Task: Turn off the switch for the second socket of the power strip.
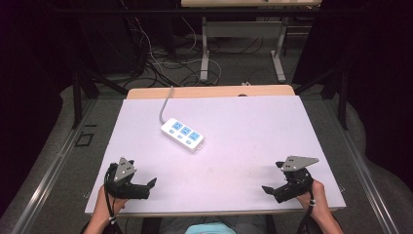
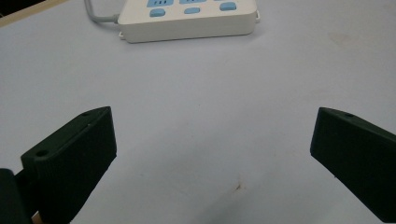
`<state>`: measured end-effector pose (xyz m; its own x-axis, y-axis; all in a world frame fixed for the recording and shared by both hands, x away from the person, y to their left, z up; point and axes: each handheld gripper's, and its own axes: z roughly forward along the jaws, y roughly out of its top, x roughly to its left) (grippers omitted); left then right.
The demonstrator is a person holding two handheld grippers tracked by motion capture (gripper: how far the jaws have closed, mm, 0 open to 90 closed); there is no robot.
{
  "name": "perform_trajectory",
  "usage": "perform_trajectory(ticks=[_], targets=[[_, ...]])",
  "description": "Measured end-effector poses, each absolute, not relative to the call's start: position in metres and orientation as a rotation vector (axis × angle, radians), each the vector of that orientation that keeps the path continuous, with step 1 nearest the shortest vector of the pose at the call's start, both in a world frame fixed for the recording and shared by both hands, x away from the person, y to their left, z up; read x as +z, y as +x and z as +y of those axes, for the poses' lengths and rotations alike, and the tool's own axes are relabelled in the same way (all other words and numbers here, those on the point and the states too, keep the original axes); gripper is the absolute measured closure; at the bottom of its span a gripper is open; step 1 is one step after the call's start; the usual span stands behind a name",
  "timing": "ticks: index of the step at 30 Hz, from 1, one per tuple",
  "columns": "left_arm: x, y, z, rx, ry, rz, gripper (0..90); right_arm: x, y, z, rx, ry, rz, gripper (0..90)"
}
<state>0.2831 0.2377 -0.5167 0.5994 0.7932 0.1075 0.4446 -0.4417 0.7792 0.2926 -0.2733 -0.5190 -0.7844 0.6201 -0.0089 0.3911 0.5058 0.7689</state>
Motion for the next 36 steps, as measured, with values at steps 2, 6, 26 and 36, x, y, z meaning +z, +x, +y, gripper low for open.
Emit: perform_trajectory(ticks=[2, 6, 26, 36], targets=[[-0.5167, 0.2828, 0.2374, 0.613, 2.097, 0.972, 0.3, -0.5194, 0.2926, -0.2734, 1.152, 0.863, 2.457, 0.6], [-0.5171, 0.2835, 0.2367, 0.620, 2.111, 0.963, 0.2, -0.5194, 0.2935, -0.2750, 1.148, 0.872, 2.463, 0.6], [-0.5157, 0.2838, 0.2360, 0.637, 2.111, 0.972, 0.3, -0.5216, 0.2959, -0.2719, 1.131, 0.863, 2.497, 0.6], [-0.5154, 0.2858, 0.2317, 0.637, 2.111, 0.961, 0.3, -0.5226, 0.2968, -0.2705, 1.098, 0.838, 2.504, 0.6]])
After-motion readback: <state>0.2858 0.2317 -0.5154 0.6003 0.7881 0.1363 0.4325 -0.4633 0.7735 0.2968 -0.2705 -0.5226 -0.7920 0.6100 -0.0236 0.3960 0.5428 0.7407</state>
